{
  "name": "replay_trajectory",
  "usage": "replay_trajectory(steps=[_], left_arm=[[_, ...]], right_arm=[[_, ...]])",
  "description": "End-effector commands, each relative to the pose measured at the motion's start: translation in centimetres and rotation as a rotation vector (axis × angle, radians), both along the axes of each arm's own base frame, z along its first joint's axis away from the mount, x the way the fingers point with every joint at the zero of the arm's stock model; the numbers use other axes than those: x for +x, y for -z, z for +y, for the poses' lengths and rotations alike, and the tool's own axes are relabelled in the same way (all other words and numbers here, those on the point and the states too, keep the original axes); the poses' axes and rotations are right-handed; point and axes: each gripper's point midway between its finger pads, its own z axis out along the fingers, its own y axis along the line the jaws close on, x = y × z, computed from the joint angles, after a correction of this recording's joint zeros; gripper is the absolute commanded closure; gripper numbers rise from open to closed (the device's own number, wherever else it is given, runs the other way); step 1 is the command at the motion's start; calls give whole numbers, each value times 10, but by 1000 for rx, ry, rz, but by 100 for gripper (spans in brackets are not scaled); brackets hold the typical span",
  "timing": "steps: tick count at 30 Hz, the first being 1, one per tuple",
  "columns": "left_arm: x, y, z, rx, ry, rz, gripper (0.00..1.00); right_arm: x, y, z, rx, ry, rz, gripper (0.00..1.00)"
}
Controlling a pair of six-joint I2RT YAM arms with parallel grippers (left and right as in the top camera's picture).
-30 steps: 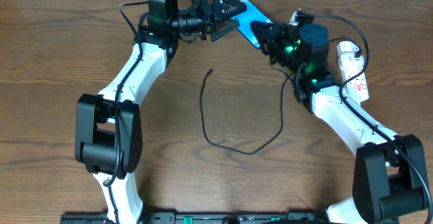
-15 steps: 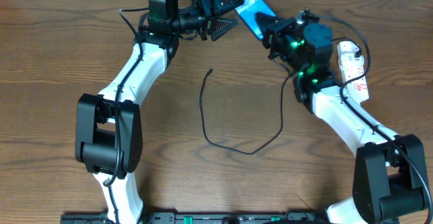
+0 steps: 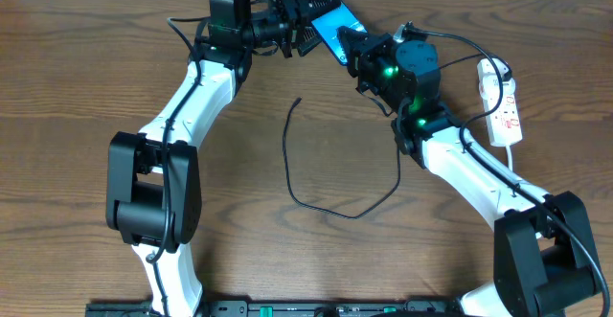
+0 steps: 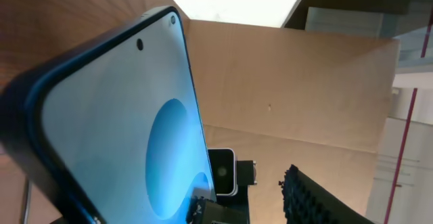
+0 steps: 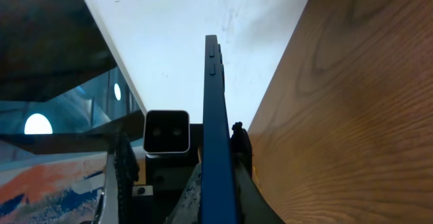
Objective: Plug charger to phone and switch on socket
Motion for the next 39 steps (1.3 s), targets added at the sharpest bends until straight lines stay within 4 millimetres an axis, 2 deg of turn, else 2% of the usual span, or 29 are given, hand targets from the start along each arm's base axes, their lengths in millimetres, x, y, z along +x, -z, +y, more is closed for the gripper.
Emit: replay_trajectory(steps=[1, 12, 14, 16, 19, 22, 26, 29, 35, 39], left_arm=[[-2, -18, 0, -13, 5, -45, 41], [5, -17, 2, -6, -39, -43, 43], [6, -17, 3, -6, -43, -41, 47], [6, -17, 3, -12, -44, -26, 52], [6, -17, 3, -12, -44, -26, 69], [6, -17, 3, -12, -44, -26, 77], [6, -17, 3, -12, -44, -26, 81], [6, -17, 3, -12, -44, -26, 92], [6, -17, 3, -12, -45, -26, 93], [6, -17, 3, -11, -45, -27, 93]], right_arm=[[-1, -5, 4, -14, 0, -11, 99], [-8, -5, 13, -14, -68, -14, 98], [-8, -5, 13, -14, -69, -14, 99], [-8, -5, 13, -14, -69, -14, 98], [-9, -5, 15, -13, -76, -14, 98], [-11, -5, 19, -19, -87, -18, 98], [-13, -5, 23, -19, -94, -18, 98], [-13, -4, 23, -20, -95, -16, 99], [-13, -3, 23, -21, -95, -12, 98], [-13, -3, 22, -41, -98, -27, 87]])
